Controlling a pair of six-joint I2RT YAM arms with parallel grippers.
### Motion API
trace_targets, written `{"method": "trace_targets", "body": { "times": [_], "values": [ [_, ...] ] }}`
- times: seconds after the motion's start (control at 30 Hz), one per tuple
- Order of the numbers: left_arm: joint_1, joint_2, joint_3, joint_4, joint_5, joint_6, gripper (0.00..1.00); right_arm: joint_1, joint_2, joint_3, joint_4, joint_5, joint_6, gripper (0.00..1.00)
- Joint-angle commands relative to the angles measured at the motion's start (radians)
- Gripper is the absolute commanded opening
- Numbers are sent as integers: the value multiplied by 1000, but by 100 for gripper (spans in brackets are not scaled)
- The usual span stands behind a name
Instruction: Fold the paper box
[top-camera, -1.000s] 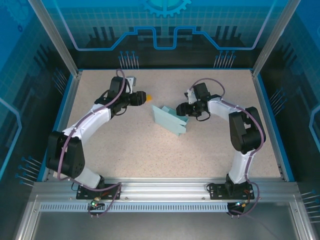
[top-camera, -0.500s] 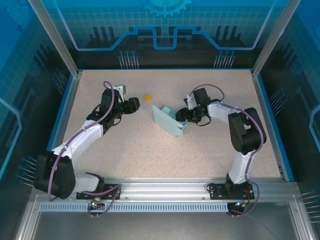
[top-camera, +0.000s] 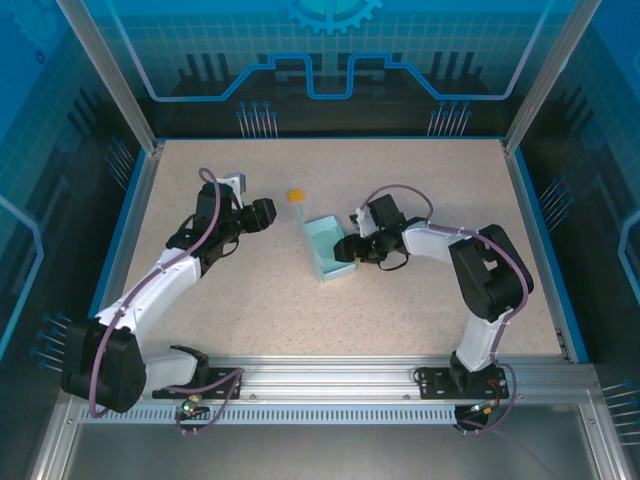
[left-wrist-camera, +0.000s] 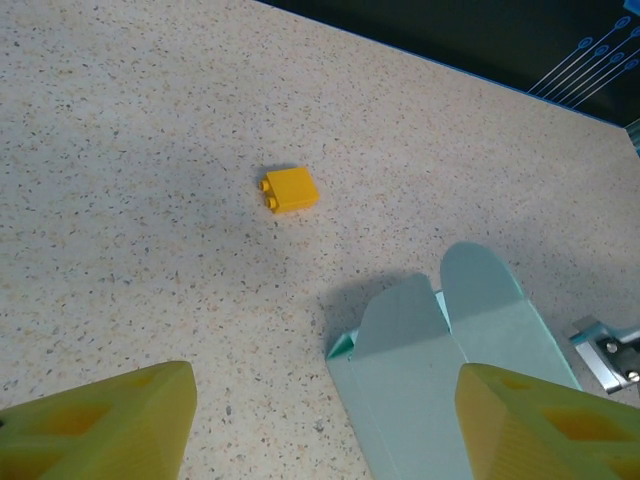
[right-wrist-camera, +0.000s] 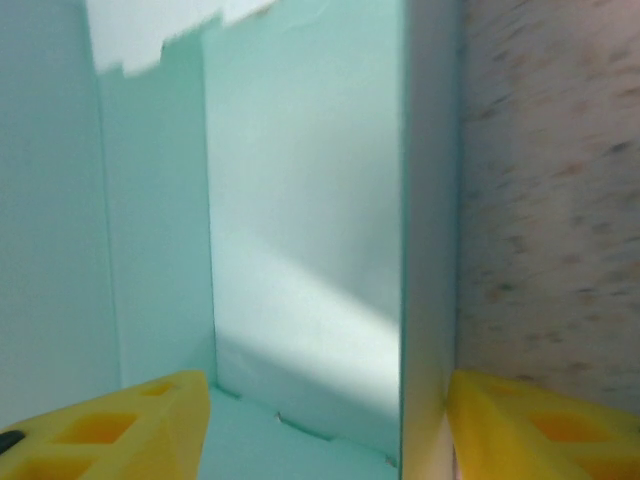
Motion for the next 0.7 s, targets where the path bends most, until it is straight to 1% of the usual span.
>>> {"method": "trace_targets", "body": {
  "times": [0.0,0.23,0.37,0.43,0.5,0.6,0.67],
  "values": [
    [14,-29,-25,-19,-7,-3,71,40,-38,-30,62,7,54,66],
    [18,-44,-41,-4,-6,6,73,101,-68,-36,81,37,80,69],
    [19,-46,-30,-20,-6,14,73,104,-89,-39,74,44,65,73],
    [21,-55,-34,-23,-10,17,73,94,-116,-38,37,70,32,76],
    [20,-65,-35,-32,-14,21,73,79,-150,-34,-15,121,-19,79],
    [23,-79,-37,-45,-16,26,74,54,-187,-11,-51,192,-129,81],
    [25,-87,-42,-43,-16,29,74,48,-172,36,-66,223,-202,81]
  ]
}}
